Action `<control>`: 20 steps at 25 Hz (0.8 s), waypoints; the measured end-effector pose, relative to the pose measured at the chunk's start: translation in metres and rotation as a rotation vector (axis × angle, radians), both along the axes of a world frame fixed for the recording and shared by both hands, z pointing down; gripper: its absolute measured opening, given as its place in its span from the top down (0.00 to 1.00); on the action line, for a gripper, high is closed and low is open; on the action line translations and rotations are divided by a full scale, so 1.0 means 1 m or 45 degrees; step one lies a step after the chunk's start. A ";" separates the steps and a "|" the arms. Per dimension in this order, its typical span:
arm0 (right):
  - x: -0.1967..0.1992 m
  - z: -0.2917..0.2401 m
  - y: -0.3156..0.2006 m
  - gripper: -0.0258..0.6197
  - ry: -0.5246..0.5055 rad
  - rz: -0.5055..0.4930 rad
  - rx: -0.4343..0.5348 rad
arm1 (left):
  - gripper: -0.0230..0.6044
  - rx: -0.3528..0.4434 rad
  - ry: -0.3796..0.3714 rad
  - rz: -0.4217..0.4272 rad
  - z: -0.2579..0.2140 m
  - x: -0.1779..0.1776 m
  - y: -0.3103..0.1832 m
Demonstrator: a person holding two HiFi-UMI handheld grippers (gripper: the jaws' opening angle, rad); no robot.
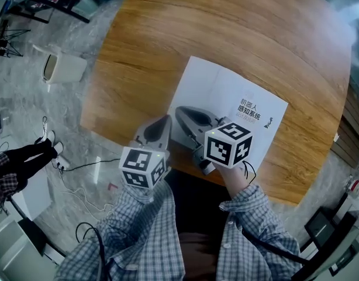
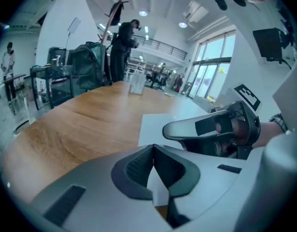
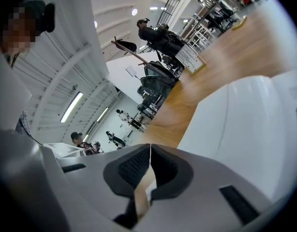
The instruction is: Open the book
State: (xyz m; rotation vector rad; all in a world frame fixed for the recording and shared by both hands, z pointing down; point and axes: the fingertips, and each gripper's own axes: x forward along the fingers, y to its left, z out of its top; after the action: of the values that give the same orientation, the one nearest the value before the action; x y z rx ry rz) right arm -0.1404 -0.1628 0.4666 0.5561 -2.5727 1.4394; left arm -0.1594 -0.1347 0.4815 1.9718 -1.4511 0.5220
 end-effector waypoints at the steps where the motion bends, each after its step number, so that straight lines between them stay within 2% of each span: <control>1: 0.008 -0.002 -0.001 0.93 0.026 0.022 0.031 | 0.95 0.017 0.009 0.043 -0.001 0.012 -0.003; 5: 0.053 -0.002 -0.004 0.93 0.149 0.152 0.121 | 0.95 0.032 0.092 0.163 -0.001 0.054 -0.010; 10: 0.131 0.002 -0.002 0.93 0.236 0.417 0.120 | 0.95 0.018 0.182 0.225 0.001 0.092 -0.009; 15: 0.191 0.005 0.011 0.93 0.328 0.556 0.117 | 0.95 0.020 0.187 0.302 -0.002 0.116 -0.008; 20: 0.222 -0.008 0.020 0.93 0.340 0.652 0.127 | 0.95 0.066 0.184 0.348 -0.021 0.132 -0.008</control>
State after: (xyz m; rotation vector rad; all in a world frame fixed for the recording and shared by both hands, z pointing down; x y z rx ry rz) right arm 0.0811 -0.1428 0.4588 1.3990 -2.3942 1.2473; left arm -0.0269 -0.1423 0.4605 2.2157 -1.1250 0.4512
